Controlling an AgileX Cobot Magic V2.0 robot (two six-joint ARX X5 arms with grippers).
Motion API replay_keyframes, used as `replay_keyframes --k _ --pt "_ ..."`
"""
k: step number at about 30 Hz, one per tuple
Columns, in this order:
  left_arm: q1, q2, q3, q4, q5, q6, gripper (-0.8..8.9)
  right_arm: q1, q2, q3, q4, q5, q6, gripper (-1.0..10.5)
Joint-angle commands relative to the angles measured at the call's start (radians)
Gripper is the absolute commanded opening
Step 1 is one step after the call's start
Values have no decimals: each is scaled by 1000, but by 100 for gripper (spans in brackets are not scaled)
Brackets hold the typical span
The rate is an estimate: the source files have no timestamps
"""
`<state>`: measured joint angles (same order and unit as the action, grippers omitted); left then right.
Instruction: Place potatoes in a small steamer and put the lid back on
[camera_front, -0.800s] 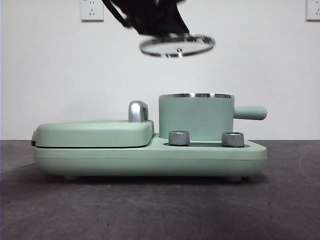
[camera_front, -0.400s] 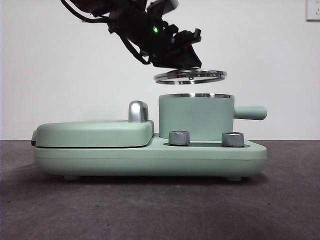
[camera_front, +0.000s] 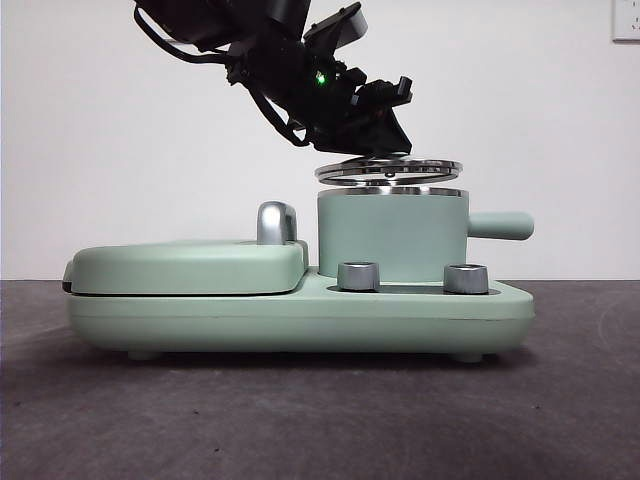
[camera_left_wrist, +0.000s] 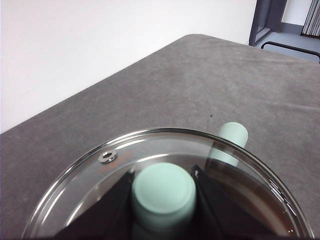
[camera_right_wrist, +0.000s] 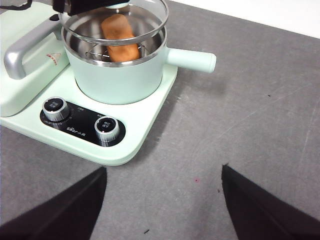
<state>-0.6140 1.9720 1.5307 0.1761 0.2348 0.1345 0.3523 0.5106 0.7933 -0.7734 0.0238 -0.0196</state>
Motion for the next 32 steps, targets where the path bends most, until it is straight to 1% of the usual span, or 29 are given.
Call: replay_keyframes --k 1,9,13,18,21,32 --pt "-10 26 36 31 3 -8 13 5 4 4 10 3 13 354" --pt "-21 43 36 15 3 -7 13 5 4 4 10 4 13 354" --pt "-29 43 36 -6 3 19 13 5 4 4 10 4 13 354" --pt "-30 43 36 -39 3 23 13 5 4 4 10 4 13 354" --pt "-30 43 36 -58 2 42 13 5 4 4 10 4 13 354" --pt "-30 43 38 -77 -3 61 14 5 4 4 10 4 13 354"
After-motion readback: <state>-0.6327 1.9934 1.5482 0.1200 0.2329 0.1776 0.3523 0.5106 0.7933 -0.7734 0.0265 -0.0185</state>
